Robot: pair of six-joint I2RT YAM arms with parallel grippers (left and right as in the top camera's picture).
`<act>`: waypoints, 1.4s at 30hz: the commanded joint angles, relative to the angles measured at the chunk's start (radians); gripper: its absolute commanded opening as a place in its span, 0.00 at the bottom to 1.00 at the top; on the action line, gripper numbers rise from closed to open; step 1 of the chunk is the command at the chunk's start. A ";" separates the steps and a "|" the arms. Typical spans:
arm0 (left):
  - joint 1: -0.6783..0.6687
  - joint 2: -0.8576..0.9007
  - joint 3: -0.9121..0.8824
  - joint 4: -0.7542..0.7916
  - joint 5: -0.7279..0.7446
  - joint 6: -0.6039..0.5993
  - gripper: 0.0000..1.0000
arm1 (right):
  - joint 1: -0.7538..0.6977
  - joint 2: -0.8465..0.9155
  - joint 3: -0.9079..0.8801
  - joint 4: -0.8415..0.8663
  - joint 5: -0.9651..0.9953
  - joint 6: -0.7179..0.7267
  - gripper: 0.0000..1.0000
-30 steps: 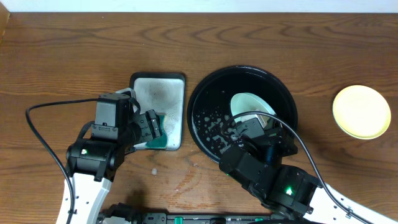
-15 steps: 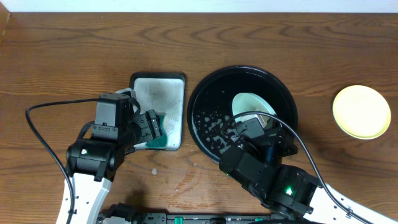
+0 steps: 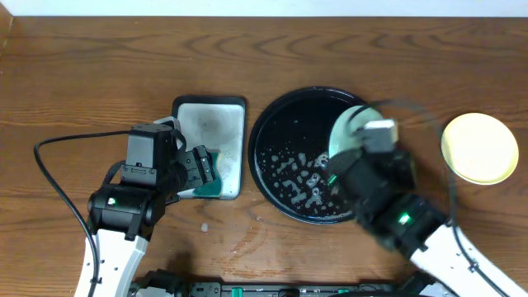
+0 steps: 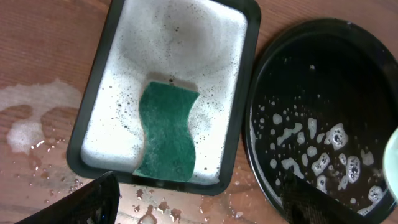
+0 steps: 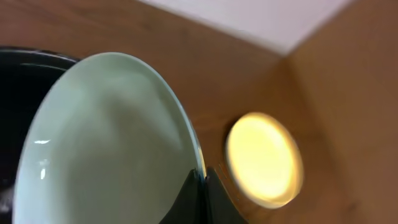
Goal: Clean dirty plates on tray and stack at the side
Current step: 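Lift the green plate off the tray with the right gripper, then stack the green plate onto the yellow plate right of the tray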
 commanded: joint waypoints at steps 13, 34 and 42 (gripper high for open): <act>0.004 -0.001 0.006 -0.002 0.010 0.003 0.83 | -1.210 0.080 0.003 0.259 -1.073 -0.029 0.01; 0.004 0.000 0.006 -0.002 0.010 0.003 0.83 | -1.363 0.222 0.042 0.423 -1.524 0.051 0.64; 0.004 0.000 0.006 -0.002 0.010 0.003 0.83 | -1.003 -0.168 0.051 0.155 -1.611 -0.025 0.77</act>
